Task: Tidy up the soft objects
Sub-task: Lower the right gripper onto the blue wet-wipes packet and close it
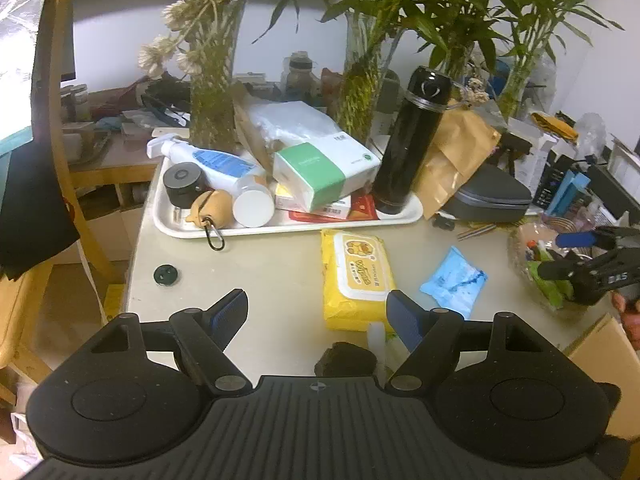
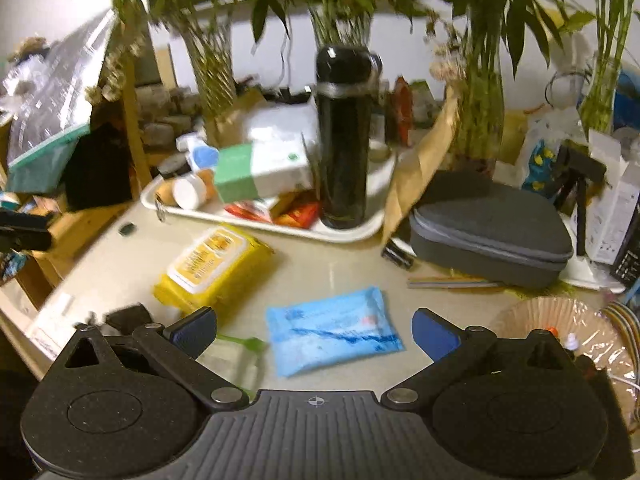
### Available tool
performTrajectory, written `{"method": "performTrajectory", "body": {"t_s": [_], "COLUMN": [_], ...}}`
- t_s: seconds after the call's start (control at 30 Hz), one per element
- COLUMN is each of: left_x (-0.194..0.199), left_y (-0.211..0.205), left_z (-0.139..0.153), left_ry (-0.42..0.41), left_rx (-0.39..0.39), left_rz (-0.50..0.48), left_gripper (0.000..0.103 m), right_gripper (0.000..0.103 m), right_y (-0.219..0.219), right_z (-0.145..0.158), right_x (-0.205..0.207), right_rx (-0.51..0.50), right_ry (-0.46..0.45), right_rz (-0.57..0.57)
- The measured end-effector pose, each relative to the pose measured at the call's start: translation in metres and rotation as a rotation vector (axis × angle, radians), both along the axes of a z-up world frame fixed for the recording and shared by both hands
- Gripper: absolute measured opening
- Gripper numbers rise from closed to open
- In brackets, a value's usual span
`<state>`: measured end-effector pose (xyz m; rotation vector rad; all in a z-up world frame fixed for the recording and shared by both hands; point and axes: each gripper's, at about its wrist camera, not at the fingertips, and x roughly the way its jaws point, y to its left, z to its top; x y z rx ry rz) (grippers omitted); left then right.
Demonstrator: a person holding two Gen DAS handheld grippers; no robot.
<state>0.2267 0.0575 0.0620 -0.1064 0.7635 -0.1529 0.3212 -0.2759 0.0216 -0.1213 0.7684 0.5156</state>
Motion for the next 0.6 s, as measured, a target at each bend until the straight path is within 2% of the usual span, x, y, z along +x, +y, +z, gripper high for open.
{"method": "performTrajectory", "body": {"t_s": [0.6], "left_x": [0.01], "left_y": [-0.001], "left_z": [-0.001], "left_ry": [0.033], "left_rx": [0.0], "left_rz": [0.037], "left_gripper": [0.076], "right_gripper": [0.103], "right_y": [0.021], "right_z": [-0.063], "right_x": [0.053], "right_rx": [-0.158], "right_ry": [0.076], "right_rz": [0.111]}}
